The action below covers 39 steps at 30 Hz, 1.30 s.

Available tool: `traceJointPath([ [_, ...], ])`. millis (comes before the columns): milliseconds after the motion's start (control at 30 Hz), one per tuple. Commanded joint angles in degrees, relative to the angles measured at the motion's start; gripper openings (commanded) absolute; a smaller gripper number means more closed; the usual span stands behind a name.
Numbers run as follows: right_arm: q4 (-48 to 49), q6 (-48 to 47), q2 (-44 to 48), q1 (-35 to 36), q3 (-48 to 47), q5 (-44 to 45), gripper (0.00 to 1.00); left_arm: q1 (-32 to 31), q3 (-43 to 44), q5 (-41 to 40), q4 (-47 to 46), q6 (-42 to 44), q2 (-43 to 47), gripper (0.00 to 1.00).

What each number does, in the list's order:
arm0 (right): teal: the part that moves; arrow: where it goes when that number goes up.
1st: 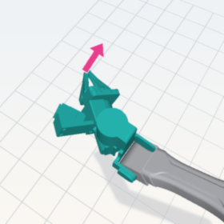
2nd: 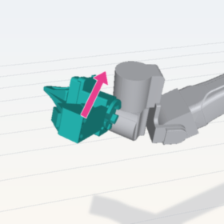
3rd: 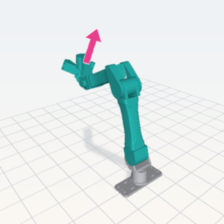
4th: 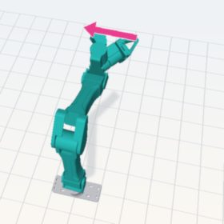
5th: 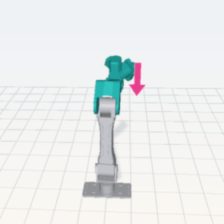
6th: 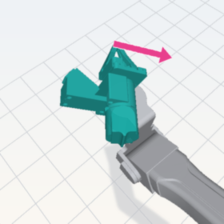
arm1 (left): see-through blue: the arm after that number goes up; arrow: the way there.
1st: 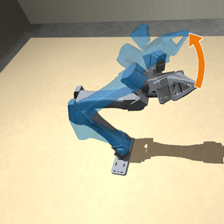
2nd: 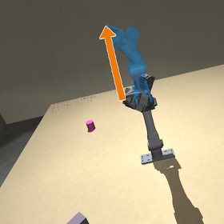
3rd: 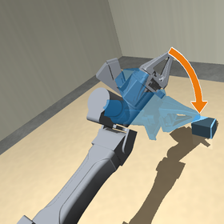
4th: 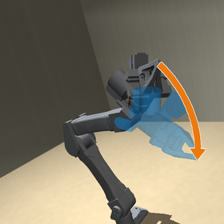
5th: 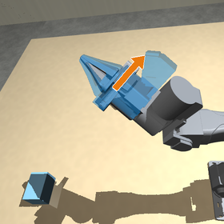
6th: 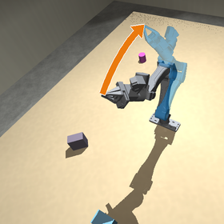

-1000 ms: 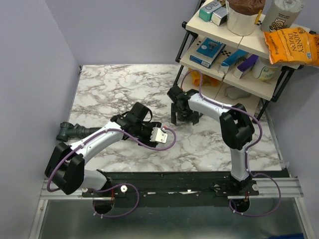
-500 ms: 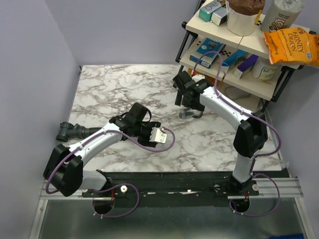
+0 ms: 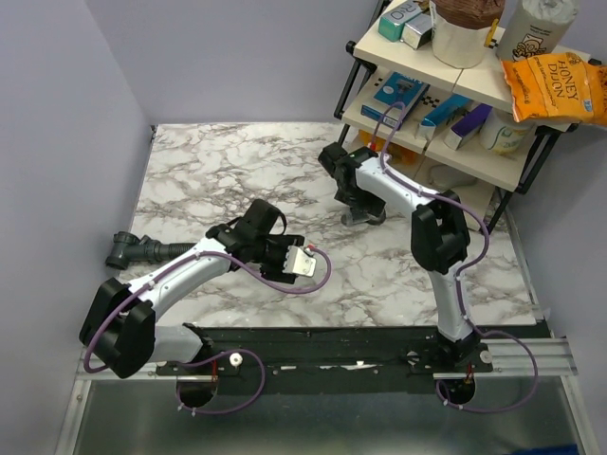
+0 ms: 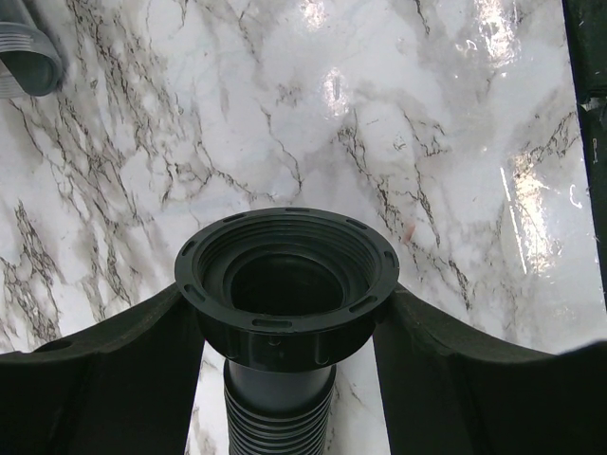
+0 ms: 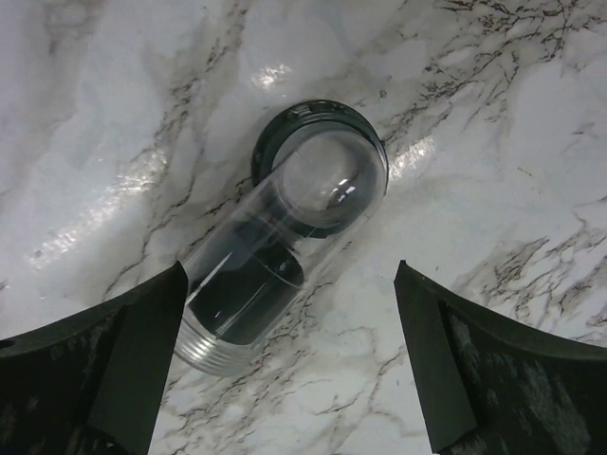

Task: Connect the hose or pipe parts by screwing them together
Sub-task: Pick up the adaptor from the center of the board.

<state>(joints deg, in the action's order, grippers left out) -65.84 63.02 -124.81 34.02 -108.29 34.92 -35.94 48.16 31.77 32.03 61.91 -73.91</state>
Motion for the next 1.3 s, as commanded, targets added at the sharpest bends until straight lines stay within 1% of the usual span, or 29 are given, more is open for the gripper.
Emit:
traceJointPath([
  [0,-0.43,2.81,1.33,-0.01,3.78,2.88,0.97,0.35,-0.26,-0.13,-0.65,0.85,1.31,0.00],
  [133,1.59,0.70,3.17,-0.01,8.35,1.39,0.95,0.26,0.00,-0.04,-0.74,0.41,1.22,0.00],
  [233,4.23,-0.70,5.10,0.17,14.32,0.24,0.91,0.26,0.53,0.05,-0.83,-0.03,1.05,0.00],
  [267,5.80,-0.80,6.93,0.34,18.69,0.07,0.91,0.26,0.70,0.13,-0.83,-0.56,1.05,0.00],
  [333,8.35,-1.93,9.49,0.34,23.71,-1.42,0.91,0.26,1.23,0.75,-0.92,-1.00,0.70,0.00],
  [367,11.23,-2.55,12.20,0.34,26.18,-1.87,0.91,0.17,1.41,0.75,-0.92,-1.00,0.70,0.00],
  [400,12.48,-2.99,13.36,0.34,30.29,-2.39,0.91,0.17,1.58,1.01,-1.01,-1.35,0.52,0.00],
  [500,16.09,-5.98,16.09,0.34,33.84,-3.63,0.92,-0.27,1.76,1.19,-1.09,-1.53,0.34,0.00],
  [533,16.88,-8.77,16.18,0.34,34.11,-3.89,0.93,-0.53,1.76,1.28,-1.09,-1.44,0.17,0.00],
  [600,17.15,-11.33,15.05,0.08,32.80,-4.07,0.96,-0.53,1.85,1.28,-1.01,-1.44,0.17,0.00],
  [667,16.81,-16.60,13.81,-0.79,29.20,-4.86,0.99,-0.62,1.94,1.28,-0.92,-1.79,0.08,0.00],
  [767,18.20,-27.05,12.23,-0.97,26.38,-6.61,1.00,-0.62,1.85,1.28,-0.66,-1.88,0.17,0.00],
  [833,18.91,-34.94,12.40,-1.06,26.03,-10.03,1.00,-0.62,1.76,1.28,-0.57,-1.88,0.17,0.00],
  [933,20.84,-43.92,14.42,-1.06,28.30,-15.65,1.00,-0.71,1.41,1.19,-0.57,-1.62,0.17,0.00],
  [1000,21.02,-47.10,15.74,-1.15,29.71,-18.73,1.00,-0.62,1.32,1.10,-0.74,-1.62,0.17,0.00],
  [1100,19.35,-49.92,16.53,-1.15,29.37,-19.09,1.00,-0.71,1.32,1.10,-0.66,-1.53,0.17,0.00],
  [1167,18.30,-51.59,16.88,-1.15,28.84,-18.05,1.00,-0.62,1.49,1.19,-0.39,-1.62,0.08,0.00],
  [1267,16.20,-53.88,16.89,-1.15,25.60,-13.13,1.00,-0.71,1.76,1.01,0.31,-1.44,-0.09,0.00],
])
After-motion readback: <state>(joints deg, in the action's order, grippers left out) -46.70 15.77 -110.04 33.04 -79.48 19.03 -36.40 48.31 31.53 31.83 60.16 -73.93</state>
